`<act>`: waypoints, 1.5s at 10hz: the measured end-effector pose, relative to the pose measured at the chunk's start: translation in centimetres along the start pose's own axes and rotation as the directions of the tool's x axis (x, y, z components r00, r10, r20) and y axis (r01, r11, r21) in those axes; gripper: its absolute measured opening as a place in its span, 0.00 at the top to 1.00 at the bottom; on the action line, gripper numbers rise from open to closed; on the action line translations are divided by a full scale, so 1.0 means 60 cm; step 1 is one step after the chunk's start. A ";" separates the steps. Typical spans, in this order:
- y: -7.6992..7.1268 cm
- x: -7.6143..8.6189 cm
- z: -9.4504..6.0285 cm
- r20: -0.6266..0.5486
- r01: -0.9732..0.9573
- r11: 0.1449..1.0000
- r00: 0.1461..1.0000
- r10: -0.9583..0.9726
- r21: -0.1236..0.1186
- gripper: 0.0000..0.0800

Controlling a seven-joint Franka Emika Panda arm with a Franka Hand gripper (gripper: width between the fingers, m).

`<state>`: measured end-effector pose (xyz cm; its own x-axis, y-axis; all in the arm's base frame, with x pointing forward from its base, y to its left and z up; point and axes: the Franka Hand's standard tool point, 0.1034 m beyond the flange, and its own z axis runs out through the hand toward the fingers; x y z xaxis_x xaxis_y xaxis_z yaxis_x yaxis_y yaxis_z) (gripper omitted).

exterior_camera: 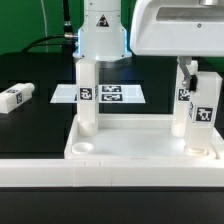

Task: Assemble desk

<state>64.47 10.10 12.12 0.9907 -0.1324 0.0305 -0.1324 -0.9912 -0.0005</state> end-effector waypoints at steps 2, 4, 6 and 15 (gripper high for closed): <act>0.000 0.000 0.000 0.001 -0.086 0.996 0.996 0.086 0.001 0.64; 0.004 0.002 0.000 0.001 -0.299 0.954 0.954 0.299 0.003 0.64; 0.005 0.003 -0.001 0.004 -0.475 0.880 0.880 0.475 0.000 0.64; 0.001 -0.002 0.005 0.026 -0.949 0.316 0.316 0.948 -0.003 0.47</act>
Offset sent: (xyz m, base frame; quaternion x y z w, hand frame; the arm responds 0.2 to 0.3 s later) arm 0.0056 -0.0088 0.0054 0.0032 0.0044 0.2841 0.9588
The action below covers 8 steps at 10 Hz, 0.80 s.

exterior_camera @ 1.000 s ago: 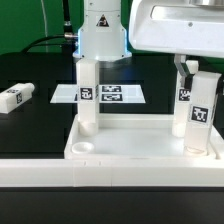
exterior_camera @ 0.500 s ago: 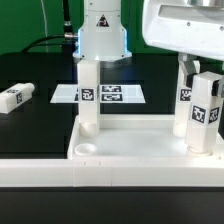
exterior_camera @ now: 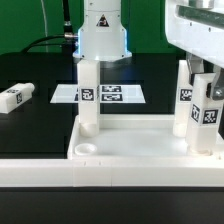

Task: Assemble desk

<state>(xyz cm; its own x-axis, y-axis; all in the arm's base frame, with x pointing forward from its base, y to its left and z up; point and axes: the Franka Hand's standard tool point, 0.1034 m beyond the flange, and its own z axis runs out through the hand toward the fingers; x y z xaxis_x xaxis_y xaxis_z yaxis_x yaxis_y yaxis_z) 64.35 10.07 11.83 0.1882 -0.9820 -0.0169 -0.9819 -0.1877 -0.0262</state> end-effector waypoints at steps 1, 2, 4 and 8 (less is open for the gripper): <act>0.000 0.000 0.000 0.000 0.009 1.000 1.000 -0.009 0.000 0.30; 0.000 -0.001 0.000 0.000 0.046 0.999 0.999 -0.046 0.000 0.30; -0.002 -0.004 -0.004 0.001 0.217 0.976 0.976 -0.217 0.005 0.19; -0.002 -0.003 -0.004 -0.005 0.509 0.861 0.861 -0.509 0.007 0.19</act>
Offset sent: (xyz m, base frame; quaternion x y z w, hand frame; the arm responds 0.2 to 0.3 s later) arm -0.0097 0.0074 0.0057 0.0079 -0.0183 -0.1951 0.9806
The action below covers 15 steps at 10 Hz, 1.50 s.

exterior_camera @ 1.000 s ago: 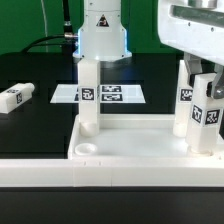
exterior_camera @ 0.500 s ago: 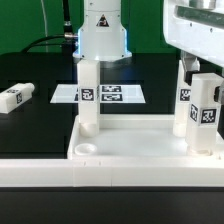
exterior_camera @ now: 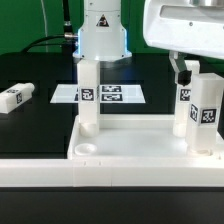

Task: Assemble desk

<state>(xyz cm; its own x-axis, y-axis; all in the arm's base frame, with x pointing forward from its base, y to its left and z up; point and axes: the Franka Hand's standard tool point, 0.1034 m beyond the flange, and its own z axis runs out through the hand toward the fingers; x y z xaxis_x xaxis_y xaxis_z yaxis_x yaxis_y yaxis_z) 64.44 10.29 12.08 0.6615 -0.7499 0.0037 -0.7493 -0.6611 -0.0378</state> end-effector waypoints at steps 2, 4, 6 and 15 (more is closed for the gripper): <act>0.000 0.001 0.000 -0.001 0.148 0.989 0.989 -0.148 -0.001 0.19; 0.000 0.002 -0.004 -0.012 0.392 0.920 0.920 -0.392 -0.013 0.19; -0.004 0.000 -0.002 -0.022 0.513 0.858 0.858 -0.513 -0.020 0.19; -0.002 0.002 -0.001 -0.019 0.666 0.746 0.745 -0.666 -0.034 0.64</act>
Offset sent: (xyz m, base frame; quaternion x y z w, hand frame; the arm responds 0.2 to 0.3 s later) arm -0.0017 0.0013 0.0087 -0.0081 0.0196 -0.2706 0.9625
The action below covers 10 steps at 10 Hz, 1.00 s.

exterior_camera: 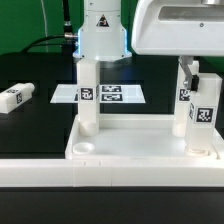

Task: Assemble desk

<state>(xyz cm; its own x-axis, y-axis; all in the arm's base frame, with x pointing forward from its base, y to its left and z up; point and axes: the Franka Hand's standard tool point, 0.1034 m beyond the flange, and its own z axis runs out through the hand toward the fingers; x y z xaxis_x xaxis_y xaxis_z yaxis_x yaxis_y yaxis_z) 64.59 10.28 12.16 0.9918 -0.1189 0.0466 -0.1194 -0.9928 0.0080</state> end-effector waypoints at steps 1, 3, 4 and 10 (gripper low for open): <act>0.000 0.000 0.000 0.001 -0.107 0.994 0.994 0.107 0.001 0.64; 0.001 0.000 0.000 0.003 -0.249 0.969 0.969 0.249 0.006 0.64; 0.005 0.002 -0.001 0.009 -0.374 0.927 0.928 0.374 0.014 0.64; 0.015 -0.002 0.004 0.042 -0.846 0.533 0.533 0.845 0.008 0.64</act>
Offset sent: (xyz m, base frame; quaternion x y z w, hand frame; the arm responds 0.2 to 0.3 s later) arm 0.0007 -0.0092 0.0075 0.0246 -0.0141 0.2782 0.9601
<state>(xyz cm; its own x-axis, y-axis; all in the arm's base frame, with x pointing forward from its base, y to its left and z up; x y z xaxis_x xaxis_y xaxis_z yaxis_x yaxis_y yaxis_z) 64.39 9.40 11.89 0.4293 -0.9031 -0.0103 -0.9025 -0.4286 -0.0427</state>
